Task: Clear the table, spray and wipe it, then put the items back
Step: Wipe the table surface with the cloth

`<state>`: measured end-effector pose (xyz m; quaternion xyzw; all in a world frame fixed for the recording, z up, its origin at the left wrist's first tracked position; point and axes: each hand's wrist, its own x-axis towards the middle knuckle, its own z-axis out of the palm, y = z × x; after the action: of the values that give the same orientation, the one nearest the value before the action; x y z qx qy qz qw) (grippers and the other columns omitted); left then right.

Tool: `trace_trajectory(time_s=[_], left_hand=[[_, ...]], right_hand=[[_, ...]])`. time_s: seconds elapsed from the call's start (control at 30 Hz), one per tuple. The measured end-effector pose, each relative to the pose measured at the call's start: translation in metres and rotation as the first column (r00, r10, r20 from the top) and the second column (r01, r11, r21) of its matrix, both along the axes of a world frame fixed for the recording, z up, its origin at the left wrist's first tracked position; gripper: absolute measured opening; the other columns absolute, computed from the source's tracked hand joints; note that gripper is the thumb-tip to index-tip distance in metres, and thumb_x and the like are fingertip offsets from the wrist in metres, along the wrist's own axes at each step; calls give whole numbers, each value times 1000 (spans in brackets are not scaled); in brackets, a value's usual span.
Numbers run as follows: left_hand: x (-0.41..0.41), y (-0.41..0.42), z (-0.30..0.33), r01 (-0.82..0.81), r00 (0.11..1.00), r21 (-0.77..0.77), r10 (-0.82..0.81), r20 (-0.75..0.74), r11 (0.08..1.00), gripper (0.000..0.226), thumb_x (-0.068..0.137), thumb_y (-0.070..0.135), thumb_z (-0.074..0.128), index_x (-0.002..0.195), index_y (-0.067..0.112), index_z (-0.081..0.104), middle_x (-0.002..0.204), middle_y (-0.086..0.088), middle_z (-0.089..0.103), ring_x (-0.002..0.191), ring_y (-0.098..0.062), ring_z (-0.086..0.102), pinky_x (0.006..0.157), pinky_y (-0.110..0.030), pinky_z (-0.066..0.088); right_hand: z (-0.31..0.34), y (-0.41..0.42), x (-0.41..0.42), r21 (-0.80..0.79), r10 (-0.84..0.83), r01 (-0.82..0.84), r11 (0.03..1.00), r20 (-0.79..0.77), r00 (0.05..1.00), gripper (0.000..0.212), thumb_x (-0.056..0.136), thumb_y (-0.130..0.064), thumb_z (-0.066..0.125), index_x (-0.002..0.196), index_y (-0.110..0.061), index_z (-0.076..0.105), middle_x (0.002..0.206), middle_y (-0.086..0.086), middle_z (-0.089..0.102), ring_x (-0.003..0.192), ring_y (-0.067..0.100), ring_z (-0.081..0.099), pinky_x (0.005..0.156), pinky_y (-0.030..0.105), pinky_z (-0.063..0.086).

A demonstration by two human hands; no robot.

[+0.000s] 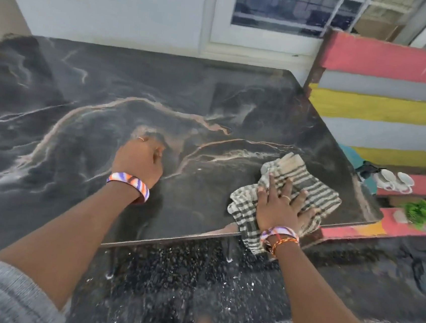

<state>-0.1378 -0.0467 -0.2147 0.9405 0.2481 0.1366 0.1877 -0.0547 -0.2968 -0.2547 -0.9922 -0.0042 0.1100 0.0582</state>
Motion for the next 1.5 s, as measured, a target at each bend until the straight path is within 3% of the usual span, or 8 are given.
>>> trace_trajectory(time_s=[0.3,0.63,0.77,0.93,1.03,1.17,1.3,1.5], left_hand=[[-124,129,4,-294,955,-12,294,40,956,26,85,6,50,104,7,68,116,-19,62,101,-42,57,85,-43,47],[-262,227,2,-563,826,31,560,69,826,27,84,6,51,104,6,68,116,-22,65,103,-44,59,92,-49,48],[-297,237,-3,-597,801,42,591,95,801,27,84,2,50,104,1,68,113,-25,64,100,-45,59,90,-51,49],[-319,244,-9,-630,773,16,625,104,776,29,93,9,44,113,1,63,117,-25,62,103,-44,58,89,-49,48],[-326,245,-13,-663,745,-38,664,62,748,32,97,14,39,119,0,58,119,-28,60,107,-45,56,91,-48,45],[-330,233,-20,-602,798,-70,603,-15,795,35,97,21,36,112,1,60,114,-27,63,103,-43,58,89,-48,48],[-324,202,-19,-432,895,59,435,-98,900,47,86,36,33,93,5,67,100,-19,65,90,-39,61,79,-47,52],[-282,134,-25,-62,961,307,139,-238,950,50,87,40,31,94,8,70,110,-17,68,97,-37,65,79,-46,55]], right_hand=[[8,155,-39,-8,313,-313,950,-27,949,53,95,-55,10,144,-45,-6,159,2,-9,144,38,-13,113,61,-8],[9,385,-111,20,757,-757,653,26,653,54,96,-54,17,147,-41,1,160,3,-6,144,39,-9,115,56,-9],[11,445,-157,2,908,-910,416,50,415,53,98,-50,19,147,-39,5,160,2,0,145,37,-5,117,54,-4],[13,462,-231,-32,999,-999,-26,43,-28,51,98,-48,19,148,-35,12,160,-3,4,146,32,0,118,53,1],[12,444,-255,-4,984,-985,-173,40,-173,51,99,-47,19,147,-32,16,159,-6,7,147,28,-1,118,51,-4],[12,408,-267,45,980,-980,-192,65,-189,52,99,-45,24,148,-32,15,159,-6,7,147,27,0,117,50,-5],[8,368,-269,-98,980,-979,-179,72,-186,55,99,-32,30,149,-27,8,160,-4,3,147,27,3,118,48,2],[3,283,-228,-74,995,-997,0,102,-8,54,94,-13,35,147,-24,24,158,-3,15,146,24,14,119,44,6]])
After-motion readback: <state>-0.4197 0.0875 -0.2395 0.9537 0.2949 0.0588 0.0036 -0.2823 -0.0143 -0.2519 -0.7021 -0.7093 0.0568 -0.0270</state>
